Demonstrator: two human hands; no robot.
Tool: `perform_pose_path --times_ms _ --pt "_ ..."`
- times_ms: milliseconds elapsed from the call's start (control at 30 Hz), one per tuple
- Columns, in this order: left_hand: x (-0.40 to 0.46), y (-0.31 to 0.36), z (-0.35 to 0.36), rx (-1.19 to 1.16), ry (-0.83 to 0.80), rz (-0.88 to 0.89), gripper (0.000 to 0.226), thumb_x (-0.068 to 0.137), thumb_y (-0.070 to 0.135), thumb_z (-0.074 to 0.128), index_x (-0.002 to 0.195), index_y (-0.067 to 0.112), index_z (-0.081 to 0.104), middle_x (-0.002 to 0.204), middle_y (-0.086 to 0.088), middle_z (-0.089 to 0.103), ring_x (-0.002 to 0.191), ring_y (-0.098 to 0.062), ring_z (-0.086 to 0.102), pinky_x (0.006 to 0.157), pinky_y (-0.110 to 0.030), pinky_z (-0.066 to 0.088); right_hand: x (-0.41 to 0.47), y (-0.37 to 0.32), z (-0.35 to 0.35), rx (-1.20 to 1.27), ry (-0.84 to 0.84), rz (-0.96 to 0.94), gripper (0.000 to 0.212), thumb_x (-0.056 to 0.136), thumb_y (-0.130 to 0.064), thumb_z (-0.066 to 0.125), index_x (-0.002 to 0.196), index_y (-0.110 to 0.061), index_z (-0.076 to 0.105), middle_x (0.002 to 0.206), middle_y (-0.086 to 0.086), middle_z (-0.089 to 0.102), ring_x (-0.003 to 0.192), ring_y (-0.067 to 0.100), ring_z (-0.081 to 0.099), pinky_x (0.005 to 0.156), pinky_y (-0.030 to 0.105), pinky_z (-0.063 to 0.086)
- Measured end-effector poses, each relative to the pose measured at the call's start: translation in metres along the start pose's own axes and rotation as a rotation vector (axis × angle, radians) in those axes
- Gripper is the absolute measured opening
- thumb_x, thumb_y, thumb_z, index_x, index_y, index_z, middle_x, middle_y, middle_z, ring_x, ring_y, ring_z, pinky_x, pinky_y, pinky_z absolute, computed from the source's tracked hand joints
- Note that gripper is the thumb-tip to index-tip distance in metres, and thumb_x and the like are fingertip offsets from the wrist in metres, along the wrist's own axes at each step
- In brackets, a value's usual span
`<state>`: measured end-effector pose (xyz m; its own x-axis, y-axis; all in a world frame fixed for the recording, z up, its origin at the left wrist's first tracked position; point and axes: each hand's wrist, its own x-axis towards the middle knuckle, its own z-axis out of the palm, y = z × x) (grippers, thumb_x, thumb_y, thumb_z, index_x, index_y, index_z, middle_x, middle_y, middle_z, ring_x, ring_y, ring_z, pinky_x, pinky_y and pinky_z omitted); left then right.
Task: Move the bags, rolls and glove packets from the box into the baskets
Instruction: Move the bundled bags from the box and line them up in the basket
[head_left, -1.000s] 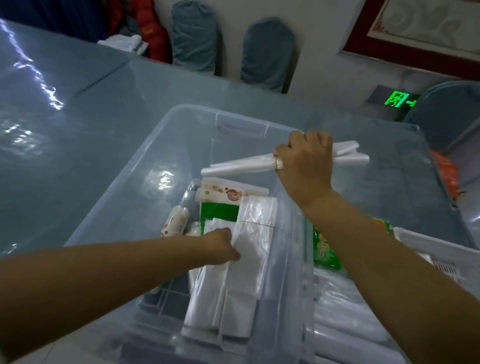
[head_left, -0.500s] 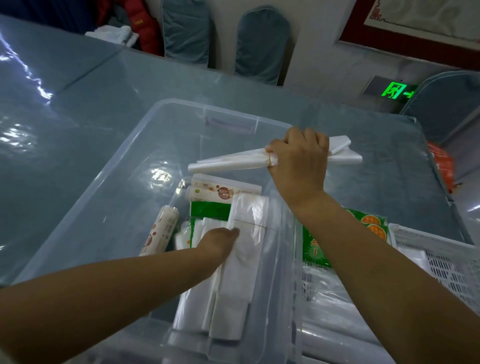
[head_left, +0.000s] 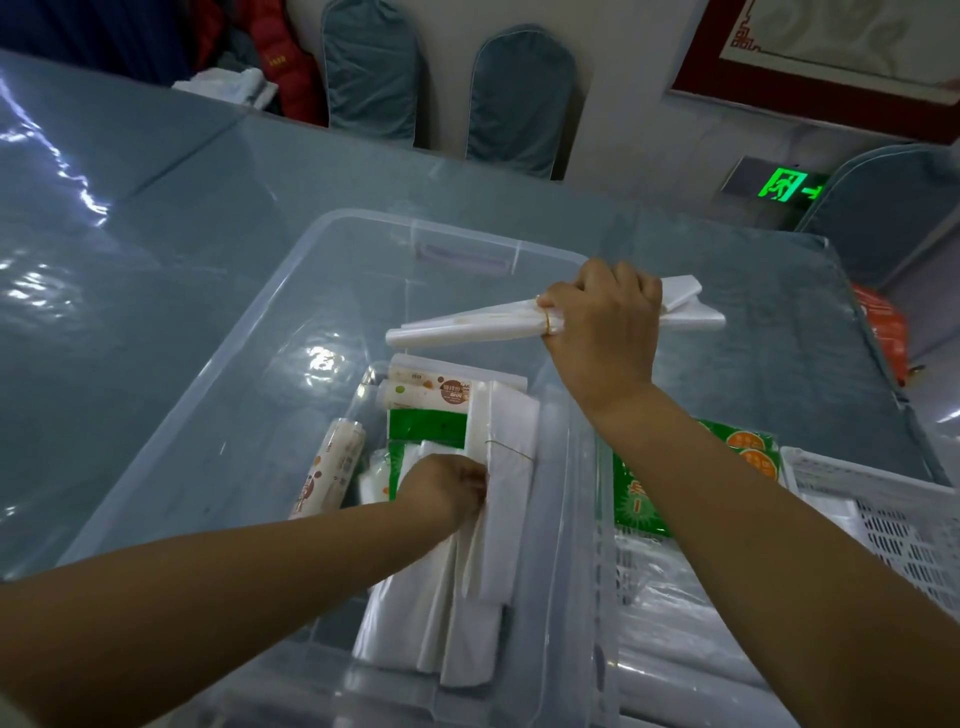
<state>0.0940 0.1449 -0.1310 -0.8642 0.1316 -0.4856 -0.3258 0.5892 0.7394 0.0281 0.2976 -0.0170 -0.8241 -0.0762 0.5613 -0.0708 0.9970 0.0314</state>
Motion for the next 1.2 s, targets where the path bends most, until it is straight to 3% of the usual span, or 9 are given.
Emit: perform_pose_path --times_ms 233,400,533,667,900,967,1067,1133,1200 --pt "-0.026 0.010 -0.067 -0.267 0.381 0.140 0.033 0.075 0.008 0.068 0.093 0.036 0.068 0.094 0.003 0.065 0.072 -0.007 0.061 0.061 -0.014 0.049 -0.001 -0.002 -0.007 0.047 0.011 0.017 0.014 0.073 -0.019 0.073 0.086 -0.013 0.071 0.078 0.010 0.057 0.074 0.031 0.051 0.068 0.034 0.031" --pt "-0.048 0.032 -0.112 -0.546 0.513 0.211 0.033 0.072 0.002 0.070 0.091 0.029 0.068 0.095 0.002 0.066 0.076 -0.008 0.063 0.065 -0.018 0.050 0.006 -0.007 -0.029 0.169 0.045 0.005 0.014 0.072 -0.020 0.075 0.079 -0.009 0.071 0.074 0.012 0.058 0.069 0.030 0.053 0.057 0.028 0.027" --pt "-0.058 0.066 -0.131 -0.798 0.421 0.267 0.031 0.074 -0.003 0.067 0.096 0.019 0.069 0.102 -0.012 0.067 0.083 -0.024 0.064 0.077 -0.033 0.054 0.013 -0.002 -0.060 0.290 -0.047 0.127 0.018 0.074 -0.034 0.071 0.068 -0.019 0.062 0.067 -0.002 0.048 0.060 0.018 0.042 0.047 0.022 0.017" --pt "-0.069 0.114 -0.120 -0.921 0.257 0.352 0.026 0.077 -0.003 0.065 0.092 0.018 0.067 0.094 -0.008 0.066 0.073 -0.016 0.064 0.057 -0.019 0.052 0.000 0.022 -0.092 0.473 -0.170 0.322 0.040 0.075 -0.041 0.069 0.052 -0.021 0.043 0.051 -0.010 0.042 0.047 0.005 0.041 0.039 0.022 0.022" --pt "-0.092 0.189 -0.021 -0.864 -0.002 0.419 0.028 0.078 -0.009 0.061 0.085 0.017 0.064 0.083 -0.005 0.066 0.068 -0.016 0.063 0.053 -0.020 0.054 -0.059 0.098 -0.135 0.902 -0.160 0.697 0.034 0.079 -0.030 0.071 0.054 -0.016 0.053 0.044 -0.010 0.053 0.034 -0.006 0.044 0.036 0.010 0.033" --pt "-0.095 0.206 0.016 -0.809 -0.049 0.424 0.029 0.077 -0.009 0.061 0.085 0.019 0.064 0.084 -0.006 0.066 0.069 -0.018 0.062 0.058 -0.026 0.055 -0.082 0.127 -0.141 0.954 -0.171 0.765 0.031 0.082 -0.032 0.067 0.060 -0.012 0.059 0.052 -0.009 0.063 0.045 -0.005 0.051 0.046 0.013 0.040" --pt "-0.096 0.230 0.078 -0.749 -0.089 0.417 0.029 0.077 -0.008 0.061 0.085 0.019 0.064 0.081 -0.007 0.064 0.063 -0.018 0.060 0.054 -0.026 0.053 -0.118 0.175 -0.142 1.042 -0.166 0.896 0.037 0.085 -0.040 0.061 0.083 -0.003 0.066 0.083 0.014 0.071 0.072 0.020 0.062 0.072 0.038 0.051" --pt "-0.094 0.246 0.123 -0.730 -0.108 0.419 0.029 0.077 -0.010 0.061 0.085 0.019 0.063 0.080 -0.008 0.062 0.060 -0.017 0.057 0.048 -0.022 0.049 -0.141 0.210 -0.144 1.117 -0.162 0.954 0.041 0.084 -0.044 0.060 0.087 -0.003 0.064 0.085 0.014 0.068 0.076 0.024 0.061 0.078 0.048 0.052" --pt "-0.094 0.261 0.172 -0.725 -0.137 0.403 0.029 0.077 -0.011 0.060 0.085 0.017 0.062 0.082 -0.010 0.061 0.066 -0.019 0.058 0.054 -0.025 0.049 -0.165 0.247 -0.146 1.166 -0.173 0.999 0.041 0.079 -0.044 0.064 0.089 -0.004 0.064 0.090 0.014 0.070 0.077 0.023 0.066 0.076 0.043 0.054"
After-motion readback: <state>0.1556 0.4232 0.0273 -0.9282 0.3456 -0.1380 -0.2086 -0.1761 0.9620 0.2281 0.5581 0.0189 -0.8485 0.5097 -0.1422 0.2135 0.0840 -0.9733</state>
